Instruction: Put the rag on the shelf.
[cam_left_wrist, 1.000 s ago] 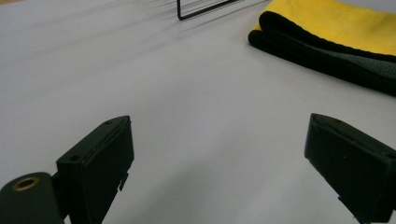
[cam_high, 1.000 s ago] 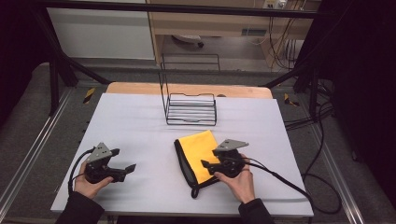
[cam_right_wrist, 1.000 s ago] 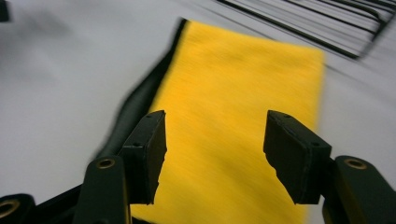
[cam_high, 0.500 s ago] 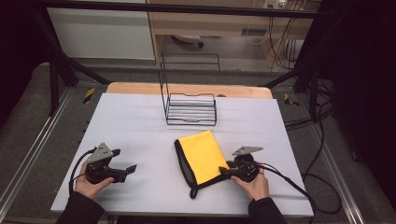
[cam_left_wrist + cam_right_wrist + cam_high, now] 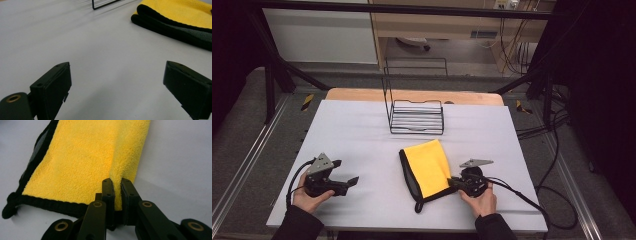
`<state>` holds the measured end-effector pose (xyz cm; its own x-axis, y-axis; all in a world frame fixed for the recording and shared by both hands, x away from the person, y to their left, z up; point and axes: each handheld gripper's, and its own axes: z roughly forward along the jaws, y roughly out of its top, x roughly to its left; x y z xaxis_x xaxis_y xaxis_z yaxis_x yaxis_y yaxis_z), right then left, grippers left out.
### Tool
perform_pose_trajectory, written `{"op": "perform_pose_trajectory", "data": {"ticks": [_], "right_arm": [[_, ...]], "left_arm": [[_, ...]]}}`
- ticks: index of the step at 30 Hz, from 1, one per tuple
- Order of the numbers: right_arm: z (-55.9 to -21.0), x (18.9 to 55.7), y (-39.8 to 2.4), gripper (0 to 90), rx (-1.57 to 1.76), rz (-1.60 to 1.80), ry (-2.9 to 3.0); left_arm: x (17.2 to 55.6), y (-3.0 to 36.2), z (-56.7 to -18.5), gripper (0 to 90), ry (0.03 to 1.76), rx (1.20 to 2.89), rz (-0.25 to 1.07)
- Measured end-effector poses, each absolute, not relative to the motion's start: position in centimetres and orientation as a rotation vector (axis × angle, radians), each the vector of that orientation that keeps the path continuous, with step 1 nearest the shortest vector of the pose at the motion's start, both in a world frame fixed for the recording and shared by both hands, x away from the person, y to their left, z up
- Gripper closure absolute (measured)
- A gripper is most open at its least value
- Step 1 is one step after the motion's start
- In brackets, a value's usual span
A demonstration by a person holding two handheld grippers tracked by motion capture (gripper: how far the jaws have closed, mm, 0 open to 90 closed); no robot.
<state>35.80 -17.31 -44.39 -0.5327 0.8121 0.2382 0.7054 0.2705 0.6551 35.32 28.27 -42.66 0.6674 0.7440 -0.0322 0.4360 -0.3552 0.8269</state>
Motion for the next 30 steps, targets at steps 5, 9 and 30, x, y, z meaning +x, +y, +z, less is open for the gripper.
{"op": "perform_pose_trajectory", "data": {"ticks": [5, 9, 30], "right_arm": [[-44.0, 35.0, -16.8, 84.0, 1.504, 1.114, 2.377], [-43.9, 34.0, -16.4, 83.8, 1.561, 1.147, 2.362], [-43.0, 34.8, -18.5, 35.8, 1.299, 1.180, 2.333]], "left_arm": [[35.3, 28.3, -42.6, 8.1, 0.915, 2.002, 0.443], [35.3, 28.3, -42.6, 8.1, 0.912, 2.002, 0.443], [35.4, 27.2, -42.5, 6.1, 0.921, 2.014, 0.435]]}}
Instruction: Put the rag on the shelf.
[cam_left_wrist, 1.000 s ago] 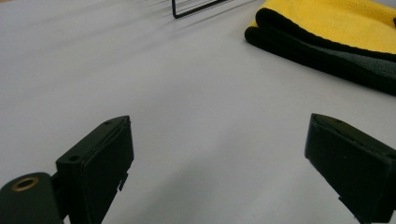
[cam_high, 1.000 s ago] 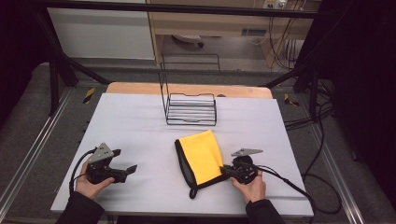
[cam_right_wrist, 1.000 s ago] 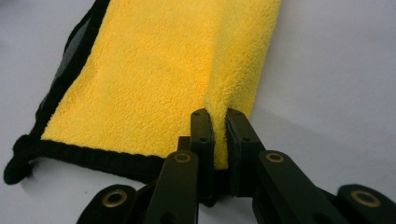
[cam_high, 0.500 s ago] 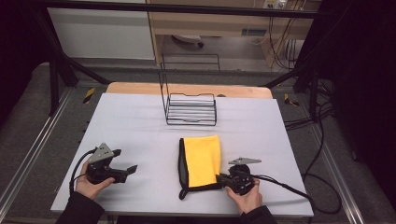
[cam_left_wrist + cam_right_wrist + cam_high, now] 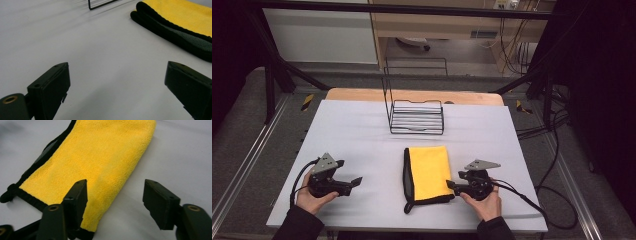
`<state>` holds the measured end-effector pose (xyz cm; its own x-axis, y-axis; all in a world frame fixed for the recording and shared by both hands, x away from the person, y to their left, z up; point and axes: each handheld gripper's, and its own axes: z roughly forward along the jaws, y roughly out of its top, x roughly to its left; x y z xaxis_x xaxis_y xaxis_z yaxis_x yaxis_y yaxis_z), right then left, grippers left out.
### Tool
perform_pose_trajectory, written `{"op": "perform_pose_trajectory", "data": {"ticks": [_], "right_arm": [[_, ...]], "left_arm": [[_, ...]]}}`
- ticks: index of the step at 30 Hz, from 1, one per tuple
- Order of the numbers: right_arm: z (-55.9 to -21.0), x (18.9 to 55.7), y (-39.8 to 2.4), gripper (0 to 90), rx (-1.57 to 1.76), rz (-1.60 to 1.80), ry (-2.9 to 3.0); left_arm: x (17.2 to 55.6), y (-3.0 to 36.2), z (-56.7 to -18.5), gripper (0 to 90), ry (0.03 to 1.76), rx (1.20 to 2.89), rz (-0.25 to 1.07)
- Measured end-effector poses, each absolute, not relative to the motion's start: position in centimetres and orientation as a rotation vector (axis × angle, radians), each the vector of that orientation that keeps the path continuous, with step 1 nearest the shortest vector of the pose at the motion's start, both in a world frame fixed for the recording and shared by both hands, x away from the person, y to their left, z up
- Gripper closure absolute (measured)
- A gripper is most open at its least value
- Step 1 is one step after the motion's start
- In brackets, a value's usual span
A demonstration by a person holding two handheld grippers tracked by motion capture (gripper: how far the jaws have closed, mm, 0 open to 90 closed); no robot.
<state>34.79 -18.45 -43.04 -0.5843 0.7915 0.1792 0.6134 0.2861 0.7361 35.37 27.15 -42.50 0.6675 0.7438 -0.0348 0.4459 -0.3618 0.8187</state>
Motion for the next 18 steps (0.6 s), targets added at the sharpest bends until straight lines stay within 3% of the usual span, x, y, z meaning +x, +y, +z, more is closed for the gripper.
{"op": "perform_pose_trajectory", "data": {"ticks": [3, 10, 18], "right_arm": [[-43.1, 35.2, -19.0, 33.0, 1.305, 1.191, 2.357], [-43.3, 36.0, -20.5, 12.3, 1.271, 1.233, 2.326], [-43.1, 36.5, -21.1, 4.4, 1.234, 1.266, 2.319]], "left_arm": [[35.4, 26.8, -42.5, 6.1, 0.922, 2.020, 0.433], [35.6, 25.6, -42.3, 5.5, 0.909, 2.039, 0.426], [36.2, 23.6, -41.8, 5.5, 0.910, 2.058, 0.408]]}}
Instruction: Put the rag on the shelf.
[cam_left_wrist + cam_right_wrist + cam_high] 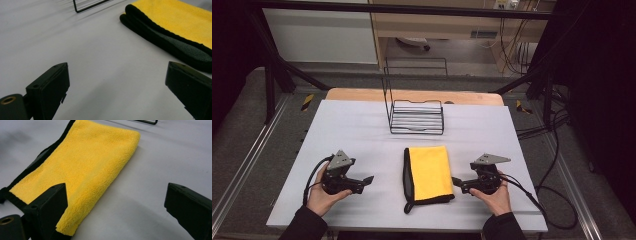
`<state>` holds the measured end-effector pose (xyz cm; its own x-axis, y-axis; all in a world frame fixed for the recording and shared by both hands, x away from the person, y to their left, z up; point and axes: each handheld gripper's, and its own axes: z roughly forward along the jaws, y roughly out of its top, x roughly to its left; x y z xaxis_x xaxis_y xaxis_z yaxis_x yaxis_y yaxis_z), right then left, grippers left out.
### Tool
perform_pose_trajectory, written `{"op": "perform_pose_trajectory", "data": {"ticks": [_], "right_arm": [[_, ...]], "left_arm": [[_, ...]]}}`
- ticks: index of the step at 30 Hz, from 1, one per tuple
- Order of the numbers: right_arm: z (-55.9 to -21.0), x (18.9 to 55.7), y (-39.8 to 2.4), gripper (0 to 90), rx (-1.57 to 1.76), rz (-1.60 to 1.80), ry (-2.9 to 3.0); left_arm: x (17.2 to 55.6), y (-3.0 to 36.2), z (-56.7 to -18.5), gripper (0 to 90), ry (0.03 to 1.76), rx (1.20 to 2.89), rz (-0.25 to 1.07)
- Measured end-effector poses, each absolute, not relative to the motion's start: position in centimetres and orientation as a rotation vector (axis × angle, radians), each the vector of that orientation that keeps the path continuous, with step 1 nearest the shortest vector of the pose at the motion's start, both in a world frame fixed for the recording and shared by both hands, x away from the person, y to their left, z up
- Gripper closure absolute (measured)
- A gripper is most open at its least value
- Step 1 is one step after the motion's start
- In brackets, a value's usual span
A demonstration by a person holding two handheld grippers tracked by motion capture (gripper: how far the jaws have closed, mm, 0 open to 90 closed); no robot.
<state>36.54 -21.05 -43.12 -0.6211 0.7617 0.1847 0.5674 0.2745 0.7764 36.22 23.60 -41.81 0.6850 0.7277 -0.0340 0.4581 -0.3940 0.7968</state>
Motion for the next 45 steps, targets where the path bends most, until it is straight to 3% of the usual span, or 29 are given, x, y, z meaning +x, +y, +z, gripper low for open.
{"op": "perform_pose_trajectory", "data": {"ticks": [22, 40, 45], "right_arm": [[-43.2, 36.1, -21.2, 2.0, 1.187, 1.258, 2.312], [-43.4, 36.1, -21.0, 2.9, 1.191, 1.258, 2.331], [-43.4, 36.1, -21.0, 3.2, 1.195, 1.255, 2.341]], "left_arm": [[41.1, 15.5, -39.7, 7.4, 0.926, 2.051, 0.383], [45.8, 12.2, -42.1, 24.2, 1.076, 2.097, 0.342], [46.3, 11.1, -43.1, 33.9, 1.080, 2.113, 0.325]]}}
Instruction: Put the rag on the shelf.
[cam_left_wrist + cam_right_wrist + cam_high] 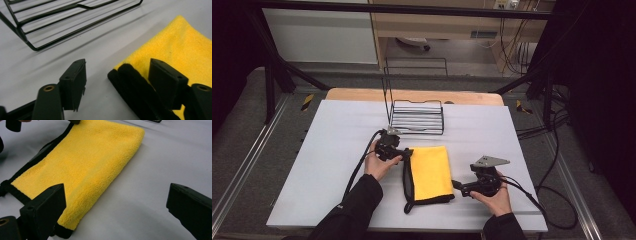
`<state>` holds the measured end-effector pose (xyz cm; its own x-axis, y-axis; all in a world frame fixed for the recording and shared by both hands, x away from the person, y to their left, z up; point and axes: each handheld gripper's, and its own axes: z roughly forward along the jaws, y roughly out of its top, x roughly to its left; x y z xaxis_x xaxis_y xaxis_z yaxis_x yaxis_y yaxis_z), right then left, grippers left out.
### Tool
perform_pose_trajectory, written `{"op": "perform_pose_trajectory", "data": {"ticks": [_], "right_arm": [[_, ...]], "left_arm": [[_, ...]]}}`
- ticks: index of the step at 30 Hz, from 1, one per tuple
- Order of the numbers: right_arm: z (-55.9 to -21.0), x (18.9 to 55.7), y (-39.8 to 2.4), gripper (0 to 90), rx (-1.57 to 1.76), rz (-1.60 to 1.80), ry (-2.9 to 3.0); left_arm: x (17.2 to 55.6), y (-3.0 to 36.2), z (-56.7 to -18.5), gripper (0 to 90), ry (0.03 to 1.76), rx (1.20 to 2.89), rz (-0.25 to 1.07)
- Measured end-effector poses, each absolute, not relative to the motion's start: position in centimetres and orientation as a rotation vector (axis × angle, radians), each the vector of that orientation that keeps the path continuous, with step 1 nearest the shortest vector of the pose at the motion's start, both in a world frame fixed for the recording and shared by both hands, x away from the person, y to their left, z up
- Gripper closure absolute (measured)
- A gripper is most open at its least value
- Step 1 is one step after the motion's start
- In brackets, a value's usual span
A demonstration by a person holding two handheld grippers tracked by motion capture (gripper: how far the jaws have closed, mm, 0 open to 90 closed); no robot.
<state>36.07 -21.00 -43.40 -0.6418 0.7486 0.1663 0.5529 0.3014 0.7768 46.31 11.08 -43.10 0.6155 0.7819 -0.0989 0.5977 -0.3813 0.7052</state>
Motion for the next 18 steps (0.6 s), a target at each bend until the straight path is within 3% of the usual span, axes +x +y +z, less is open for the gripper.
{"op": "perform_pose_trajectory", "data": {"ticks": [18], "right_arm": [[-43.3, 36.2, -21.0, 4.0, 1.200, 1.288, 2.331]], "left_arm": [[47.0, 10.6, -44.5, 52.9, 1.091, 2.122, 0.241]]}}
